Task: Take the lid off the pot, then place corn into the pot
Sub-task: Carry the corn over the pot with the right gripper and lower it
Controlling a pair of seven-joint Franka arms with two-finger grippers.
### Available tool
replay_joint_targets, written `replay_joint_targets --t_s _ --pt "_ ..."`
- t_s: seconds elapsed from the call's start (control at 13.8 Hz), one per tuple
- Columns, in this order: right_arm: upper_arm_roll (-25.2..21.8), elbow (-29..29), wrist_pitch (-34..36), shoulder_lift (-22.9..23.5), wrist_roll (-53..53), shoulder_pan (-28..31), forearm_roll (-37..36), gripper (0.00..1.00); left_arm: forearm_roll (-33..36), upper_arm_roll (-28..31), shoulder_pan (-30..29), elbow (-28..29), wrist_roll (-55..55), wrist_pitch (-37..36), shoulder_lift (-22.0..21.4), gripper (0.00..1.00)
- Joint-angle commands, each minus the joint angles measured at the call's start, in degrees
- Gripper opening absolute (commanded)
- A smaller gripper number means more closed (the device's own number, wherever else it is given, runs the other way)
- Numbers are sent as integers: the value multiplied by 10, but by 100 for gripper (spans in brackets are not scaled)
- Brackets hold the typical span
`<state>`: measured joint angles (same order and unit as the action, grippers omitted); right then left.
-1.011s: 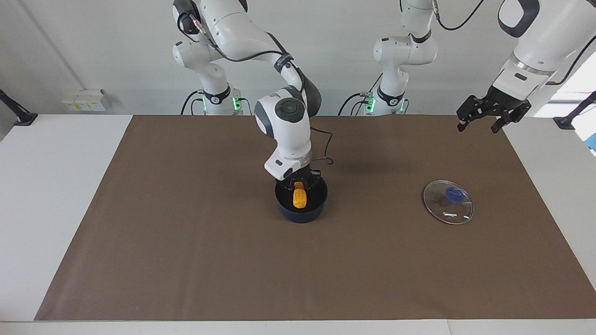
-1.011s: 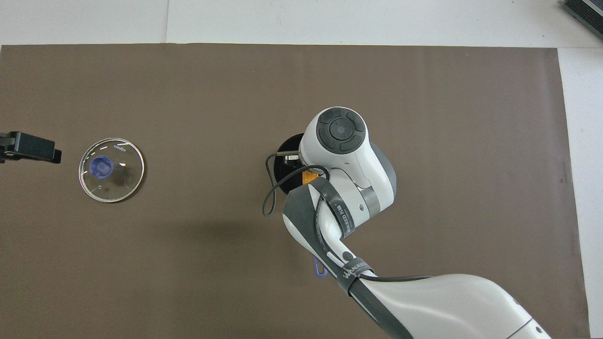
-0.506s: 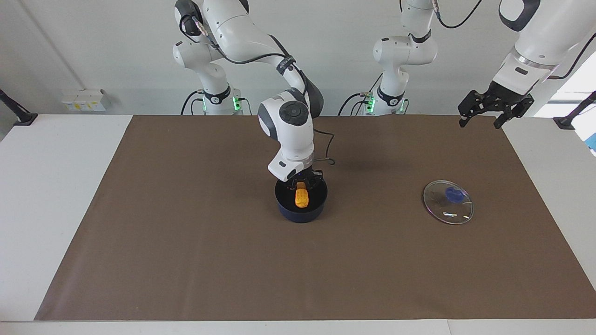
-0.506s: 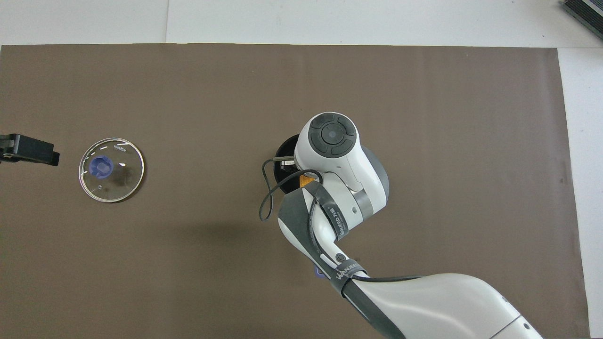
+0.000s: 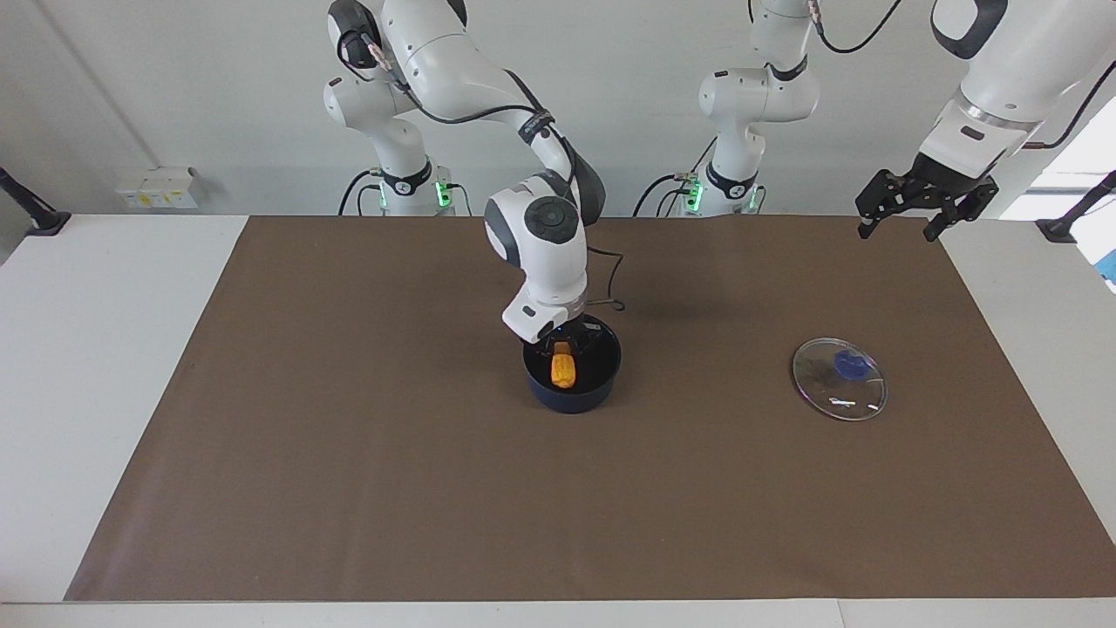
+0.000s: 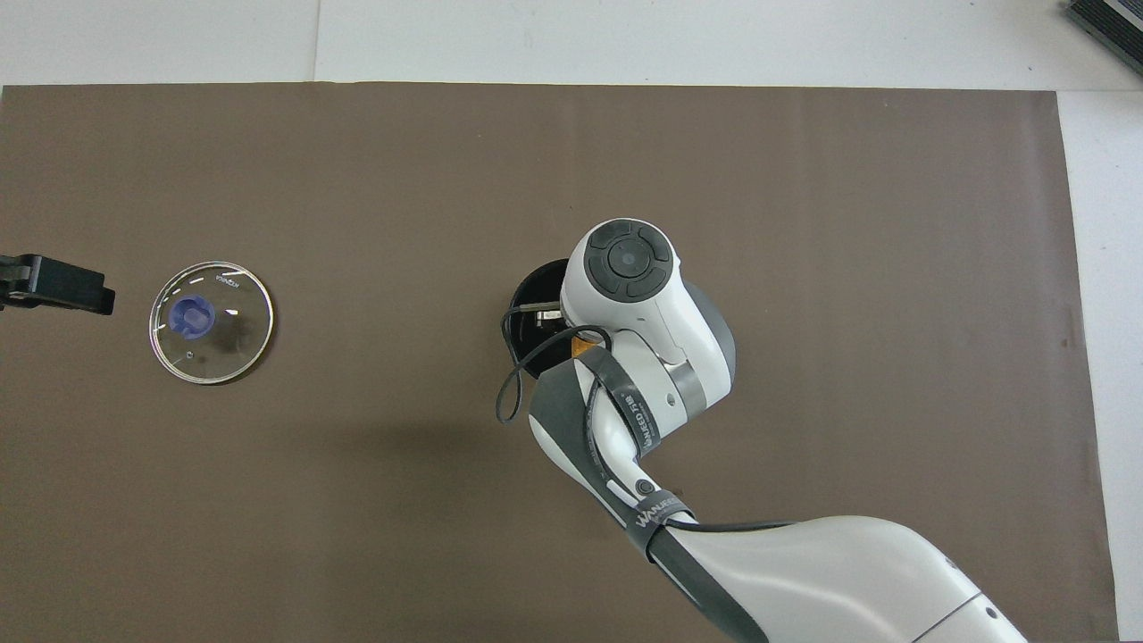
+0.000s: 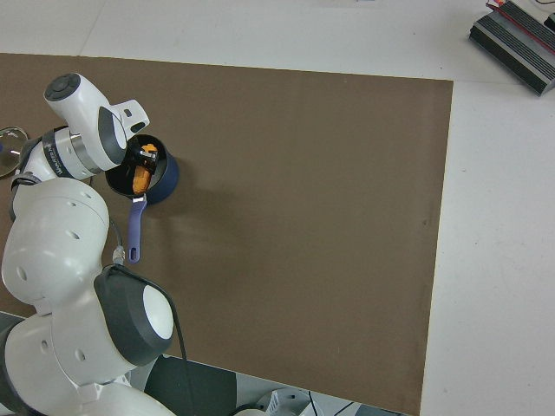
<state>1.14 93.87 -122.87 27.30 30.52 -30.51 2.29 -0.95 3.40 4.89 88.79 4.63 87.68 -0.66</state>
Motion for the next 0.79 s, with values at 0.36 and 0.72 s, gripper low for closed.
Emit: replay_joint_targets --t_s 0.36,0.72 --pt "2 2 -25 -1 -3 -3 40 100 6 2 -7 -3 2 -10 -1 100" --pt "-2 -7 -10 -28 -4 4 36 100 7 2 -5 -4 2 -10 -1 100"
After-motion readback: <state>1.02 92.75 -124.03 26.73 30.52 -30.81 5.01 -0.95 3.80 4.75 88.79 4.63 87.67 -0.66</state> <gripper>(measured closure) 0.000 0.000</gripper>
